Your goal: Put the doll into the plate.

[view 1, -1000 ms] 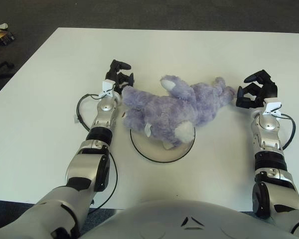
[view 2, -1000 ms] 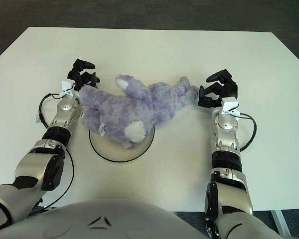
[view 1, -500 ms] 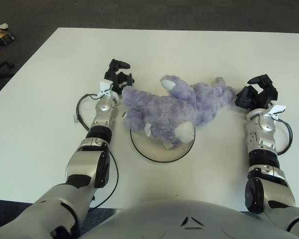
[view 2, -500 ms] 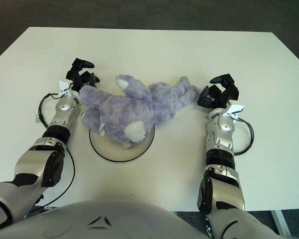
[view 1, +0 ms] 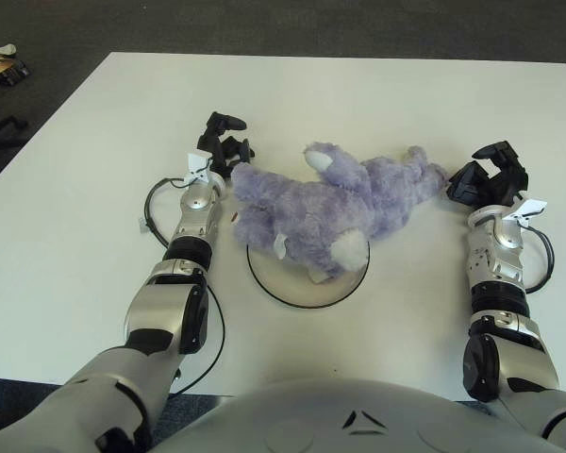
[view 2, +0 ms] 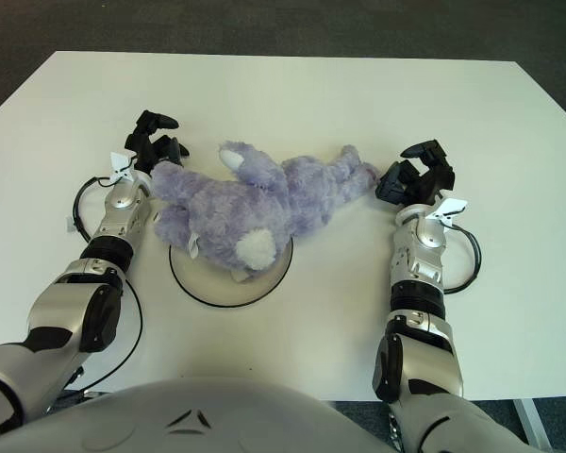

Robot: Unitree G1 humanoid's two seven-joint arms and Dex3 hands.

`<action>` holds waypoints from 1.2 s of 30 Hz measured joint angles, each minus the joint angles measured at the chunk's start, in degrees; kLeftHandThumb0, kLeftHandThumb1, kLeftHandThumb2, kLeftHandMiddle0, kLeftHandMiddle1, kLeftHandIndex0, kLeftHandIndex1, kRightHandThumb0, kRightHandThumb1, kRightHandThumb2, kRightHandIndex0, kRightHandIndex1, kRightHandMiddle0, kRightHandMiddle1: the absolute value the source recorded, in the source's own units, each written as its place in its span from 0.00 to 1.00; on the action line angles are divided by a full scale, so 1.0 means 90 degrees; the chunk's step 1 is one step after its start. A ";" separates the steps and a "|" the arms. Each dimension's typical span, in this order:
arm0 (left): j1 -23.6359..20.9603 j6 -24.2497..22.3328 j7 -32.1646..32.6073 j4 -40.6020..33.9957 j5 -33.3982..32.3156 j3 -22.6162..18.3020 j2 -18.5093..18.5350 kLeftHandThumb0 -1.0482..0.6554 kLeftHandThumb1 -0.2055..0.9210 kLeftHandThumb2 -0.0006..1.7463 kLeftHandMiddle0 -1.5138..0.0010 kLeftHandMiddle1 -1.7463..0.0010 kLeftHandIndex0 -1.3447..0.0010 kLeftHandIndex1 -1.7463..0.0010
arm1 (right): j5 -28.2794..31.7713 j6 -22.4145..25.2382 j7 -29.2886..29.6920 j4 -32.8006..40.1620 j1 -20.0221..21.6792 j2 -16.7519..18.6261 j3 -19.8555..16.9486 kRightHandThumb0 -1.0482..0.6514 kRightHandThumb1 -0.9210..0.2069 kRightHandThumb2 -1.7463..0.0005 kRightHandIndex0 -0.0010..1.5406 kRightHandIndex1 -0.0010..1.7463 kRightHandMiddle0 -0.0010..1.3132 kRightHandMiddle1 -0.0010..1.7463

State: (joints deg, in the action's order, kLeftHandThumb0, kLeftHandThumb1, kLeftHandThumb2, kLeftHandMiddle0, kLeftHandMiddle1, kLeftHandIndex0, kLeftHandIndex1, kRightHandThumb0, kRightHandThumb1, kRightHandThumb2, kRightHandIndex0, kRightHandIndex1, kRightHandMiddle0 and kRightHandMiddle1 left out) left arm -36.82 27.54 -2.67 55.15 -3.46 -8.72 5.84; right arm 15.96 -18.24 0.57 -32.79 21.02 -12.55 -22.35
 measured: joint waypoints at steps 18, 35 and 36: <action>0.0023 0.0127 -0.0098 -0.0002 0.0086 0.0149 0.0020 0.61 0.48 0.73 0.54 0.08 0.75 0.00 | 0.0076 0.0109 -0.0467 0.0053 -0.0006 0.0019 0.0066 0.62 0.90 0.03 0.66 0.85 0.53 1.00; 0.0102 0.0204 0.0126 -0.0115 0.0196 0.0163 -0.0053 0.61 0.51 0.73 0.67 0.01 0.68 0.00 | 0.0196 0.0308 -0.0747 0.0125 -0.0010 0.0030 0.0023 0.61 0.89 0.00 0.60 1.00 0.55 0.96; 0.0106 0.0198 0.0137 -0.0128 0.0195 0.0161 -0.0059 0.61 0.51 0.73 0.68 0.01 0.68 0.00 | 0.0196 0.0316 -0.0755 0.0125 -0.0009 0.0030 0.0023 0.61 0.89 0.00 0.60 1.00 0.54 0.96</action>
State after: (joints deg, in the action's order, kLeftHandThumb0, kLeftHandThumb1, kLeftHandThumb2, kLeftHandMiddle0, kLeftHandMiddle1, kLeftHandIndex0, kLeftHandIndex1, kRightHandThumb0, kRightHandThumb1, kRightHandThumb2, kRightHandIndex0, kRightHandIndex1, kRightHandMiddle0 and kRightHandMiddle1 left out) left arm -35.86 29.32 -1.43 54.00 -1.71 -7.27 5.30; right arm 17.72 -15.40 -6.23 -31.66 20.94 -12.28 -22.14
